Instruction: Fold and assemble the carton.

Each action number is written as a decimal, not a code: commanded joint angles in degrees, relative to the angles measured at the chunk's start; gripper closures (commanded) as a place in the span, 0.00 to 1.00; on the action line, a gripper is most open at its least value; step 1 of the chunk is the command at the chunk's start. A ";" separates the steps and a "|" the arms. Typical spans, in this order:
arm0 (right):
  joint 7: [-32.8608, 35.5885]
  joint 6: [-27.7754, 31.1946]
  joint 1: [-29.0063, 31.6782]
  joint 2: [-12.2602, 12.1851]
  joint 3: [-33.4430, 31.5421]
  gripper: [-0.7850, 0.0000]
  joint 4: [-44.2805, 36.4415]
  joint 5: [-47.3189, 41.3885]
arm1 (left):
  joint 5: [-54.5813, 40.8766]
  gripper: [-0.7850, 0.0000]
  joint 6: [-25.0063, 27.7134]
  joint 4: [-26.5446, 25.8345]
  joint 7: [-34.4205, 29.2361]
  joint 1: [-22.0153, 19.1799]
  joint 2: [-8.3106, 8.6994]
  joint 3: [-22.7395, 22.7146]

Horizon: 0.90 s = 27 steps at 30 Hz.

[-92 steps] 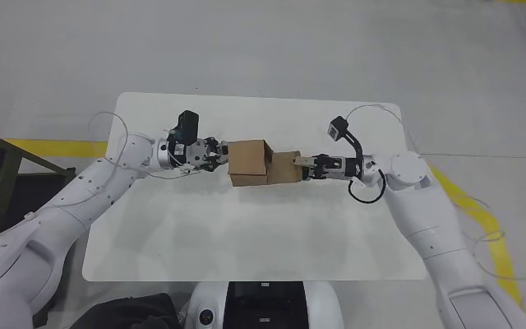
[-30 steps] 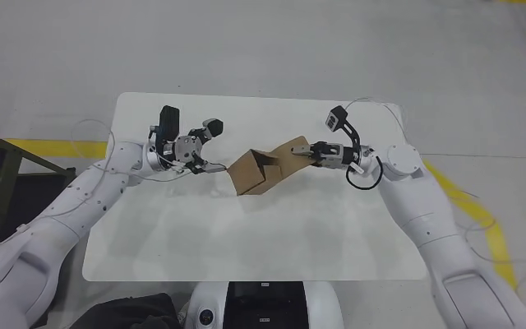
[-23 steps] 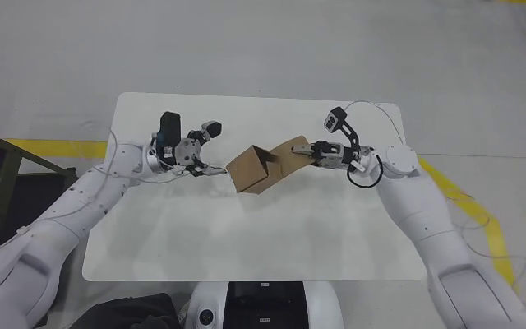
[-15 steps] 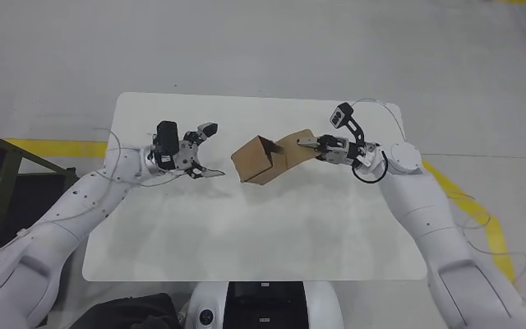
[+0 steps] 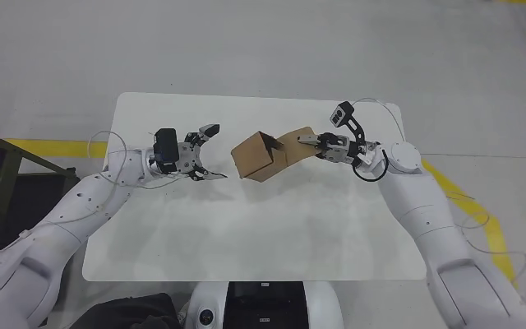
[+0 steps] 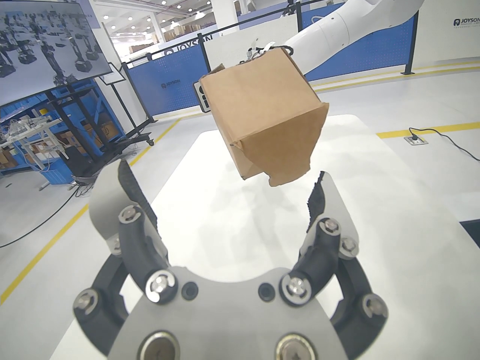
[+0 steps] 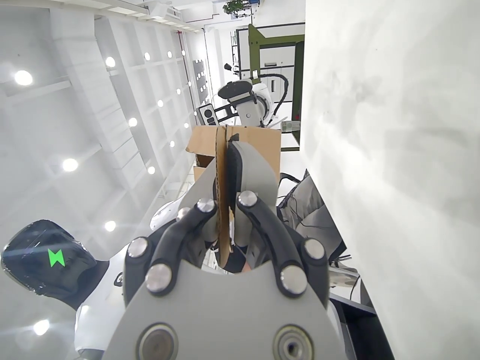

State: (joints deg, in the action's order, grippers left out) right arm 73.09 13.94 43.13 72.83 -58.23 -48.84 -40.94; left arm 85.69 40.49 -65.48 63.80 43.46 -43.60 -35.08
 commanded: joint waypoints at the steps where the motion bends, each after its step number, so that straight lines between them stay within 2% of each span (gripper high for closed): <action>1: 0.00 0.00 0.00 0.00 0.00 1.00 0.00 0.00 | 0.00 0.00 0.00 0.00 0.00 0.00 0.00 0.00; 6: -3.94 -6.36 2.36 0.16 -0.87 1.00 -3.76 -4.24 | 0.00 0.00 0.00 0.00 0.00 0.00 0.00 0.00; 9: -5.00 -9.86 3.08 0.01 -1.54 1.00 -5.34 -5.28 | -0.25 0.00 -3.44 -1.51 -2.53 1.12 0.10 -1.24; 17: -7.70 -19.23 4.95 -0.17 -1.33 1.00 -7.24 -5.45 | 1.35 0.00 -9.97 -6.06 -1.59 4.22 1.41 -6.07; 21: -8.06 -20.77 5.51 0.07 -1.08 1.00 -6.64 -6.70 | 3.77 0.00 -12.96 -8.46 -3.76 5.75 2.03 -8.14; 27: -8.28 -22.10 5.54 0.29 -0.76 1.00 -5.79 -6.91 | 5.45 0.00 -14.28 -10.70 -7.24 7.48 2.41 -10.28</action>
State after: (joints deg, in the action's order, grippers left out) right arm 64.78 -7.98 48.70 73.09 -59.00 -54.76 -47.82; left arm 90.93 26.36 -75.87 57.07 50.69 -41.22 -44.98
